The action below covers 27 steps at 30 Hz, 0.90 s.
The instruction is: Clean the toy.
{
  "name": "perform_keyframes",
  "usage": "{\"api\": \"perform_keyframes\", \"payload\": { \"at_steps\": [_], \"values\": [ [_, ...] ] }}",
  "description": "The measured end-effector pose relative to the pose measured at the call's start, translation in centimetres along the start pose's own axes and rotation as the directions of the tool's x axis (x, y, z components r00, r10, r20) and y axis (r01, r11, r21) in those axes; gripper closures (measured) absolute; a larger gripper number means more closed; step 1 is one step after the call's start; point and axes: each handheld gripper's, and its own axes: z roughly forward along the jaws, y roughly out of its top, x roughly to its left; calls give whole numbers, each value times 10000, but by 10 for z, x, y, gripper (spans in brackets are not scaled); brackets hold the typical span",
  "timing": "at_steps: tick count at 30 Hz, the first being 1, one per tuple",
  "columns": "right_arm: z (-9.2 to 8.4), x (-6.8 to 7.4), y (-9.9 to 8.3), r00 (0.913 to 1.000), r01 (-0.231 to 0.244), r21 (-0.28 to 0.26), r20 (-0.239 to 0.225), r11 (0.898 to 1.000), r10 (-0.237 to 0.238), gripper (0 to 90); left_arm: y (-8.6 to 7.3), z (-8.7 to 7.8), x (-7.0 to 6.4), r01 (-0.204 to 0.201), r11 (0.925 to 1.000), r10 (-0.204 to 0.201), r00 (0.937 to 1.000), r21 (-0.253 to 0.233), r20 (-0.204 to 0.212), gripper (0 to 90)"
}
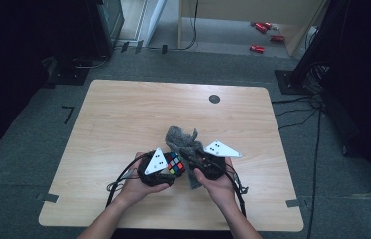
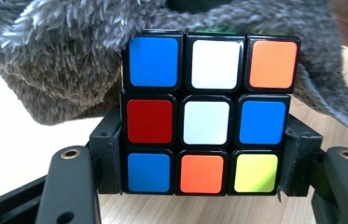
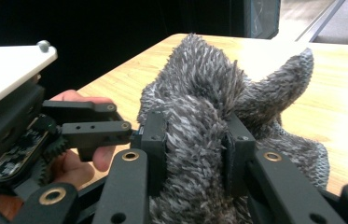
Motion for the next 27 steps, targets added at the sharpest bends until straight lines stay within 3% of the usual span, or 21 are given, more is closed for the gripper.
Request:
{"api": "perform_keyframes", "payload": {
  "at_steps": [5, 7, 13, 17, 21, 24, 27],
  "values": [
    [1, 10, -1, 9984, 397, -27, -392, 9992, -397, 686, -1, 4, -3, -6, 9998, 2, 9998, 174, 221, 348],
    [2, 9, -1, 9982, 329, -147, -488, 9993, -336, 684, 1, 5, -7, -226, 9996, 225, 9997, 154, 43, 348],
    [-1, -5, -3, 9976, -439, -170, -544, 9989, 429, 682, 2, 6, -11, -186, 9998, 186, 9998, 117, 11, 348],
    [-2, 2, -4, 9995, -86, -119, -290, 9999, 83, 683, 2, 6, -13, -136, 9996, 134, 9999, 257, 80, 348],
    [-3, 6, -4, 9992, -88, -69, -388, 9999, 86, 683, 1, 5, -14, -161, 9996, 156, 9996, 213, 215, 348],
    [-1, 0, -4, 9976, 79, -144, -684, 9999, -88, 677, 0, 6, -14, -284, 9994, 283, 9996, 220, 40, 348],
    [2, -10, -5, 9963, -254, -38, -819, 9997, 250, 682, -1, 6, -12, -244, 9995, 244, 9997, 181, 4, 348]
  ]
}}
